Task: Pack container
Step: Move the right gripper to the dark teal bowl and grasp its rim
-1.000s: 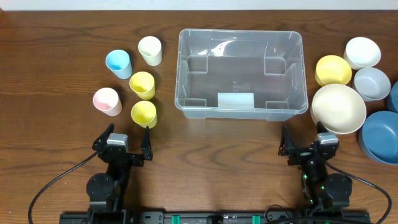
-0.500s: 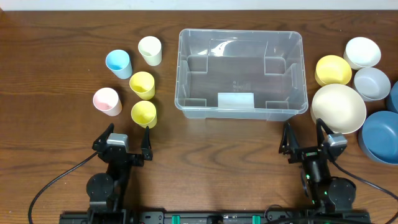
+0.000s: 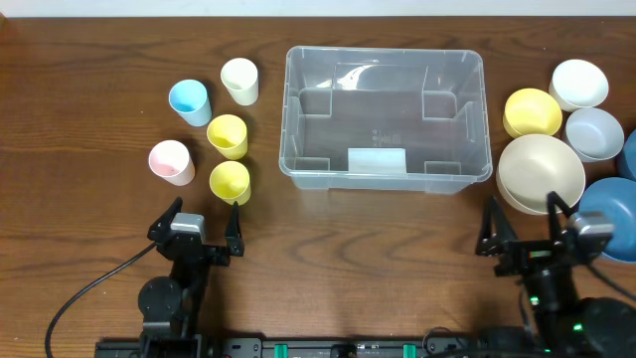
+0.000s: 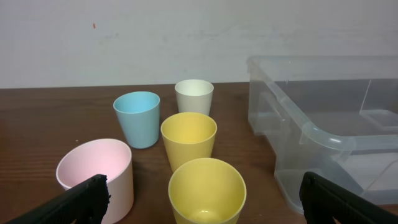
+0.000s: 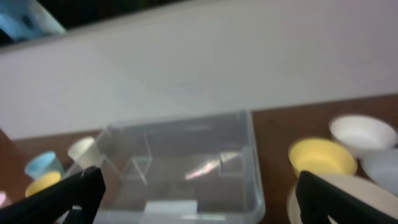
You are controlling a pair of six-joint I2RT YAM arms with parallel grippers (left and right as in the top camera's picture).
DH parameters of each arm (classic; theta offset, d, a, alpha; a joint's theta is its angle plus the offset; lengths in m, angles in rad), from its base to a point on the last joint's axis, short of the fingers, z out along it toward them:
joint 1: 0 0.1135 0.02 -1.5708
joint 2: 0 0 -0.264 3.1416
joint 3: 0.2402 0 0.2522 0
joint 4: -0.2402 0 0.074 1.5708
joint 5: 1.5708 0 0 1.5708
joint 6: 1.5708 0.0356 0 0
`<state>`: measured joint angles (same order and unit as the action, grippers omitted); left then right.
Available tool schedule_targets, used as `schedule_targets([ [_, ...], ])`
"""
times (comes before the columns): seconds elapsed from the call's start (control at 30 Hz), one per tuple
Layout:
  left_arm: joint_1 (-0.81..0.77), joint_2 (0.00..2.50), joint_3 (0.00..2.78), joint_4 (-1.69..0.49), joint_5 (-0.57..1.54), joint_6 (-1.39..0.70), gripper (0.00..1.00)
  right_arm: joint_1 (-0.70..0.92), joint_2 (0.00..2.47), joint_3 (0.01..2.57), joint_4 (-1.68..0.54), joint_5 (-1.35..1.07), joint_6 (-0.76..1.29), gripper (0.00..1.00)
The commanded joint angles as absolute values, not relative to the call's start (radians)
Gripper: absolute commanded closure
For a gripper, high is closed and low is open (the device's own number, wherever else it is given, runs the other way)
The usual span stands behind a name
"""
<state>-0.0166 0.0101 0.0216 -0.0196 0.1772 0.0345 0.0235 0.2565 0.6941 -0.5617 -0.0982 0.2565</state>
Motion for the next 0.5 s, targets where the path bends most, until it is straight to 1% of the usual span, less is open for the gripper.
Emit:
schedule_targets([
  [0.0,-0.012,0.004,0.004,-0.052,0.192,0.048,0.02,0.031,0.414,0.864,-0.701,-0.142,0.226,0.01],
  [0.1,-0.012,0.004,0.004,-0.052,0.192,0.048,0.02,0.031,0.524,0.977,-0.815,-0.363,0.146,0.01],
  [0.13,-0.012,0.004,0.004,-0.052,0.192,0.048,0.02,0.031,0.552,1.001,-0.835,-0.437,0.11,0.01],
  [0.2,-0.012,0.004,0.004,-0.052,0.192,0.048,0.02,0.031,0.587,1.027,-0.837,-0.511,0.066,0.01],
  [0.33,-0.012,0.004,0.004,-0.052,0.192,0.048,0.02,0.031,0.619,1.054,-0.822,-0.466,0.089,0.01],
  [0.43,-0.012,0.004,0.004,-0.052,0.192,0.048,0.02,0.031,0.67,1.108,-0.894,-0.265,0.234,0.01],
  [0.47,-0.012,0.004,0.004,-0.052,0.192,0.048,0.02,0.031,0.697,1.134,-0.925,-0.22,0.254,0.01],
])
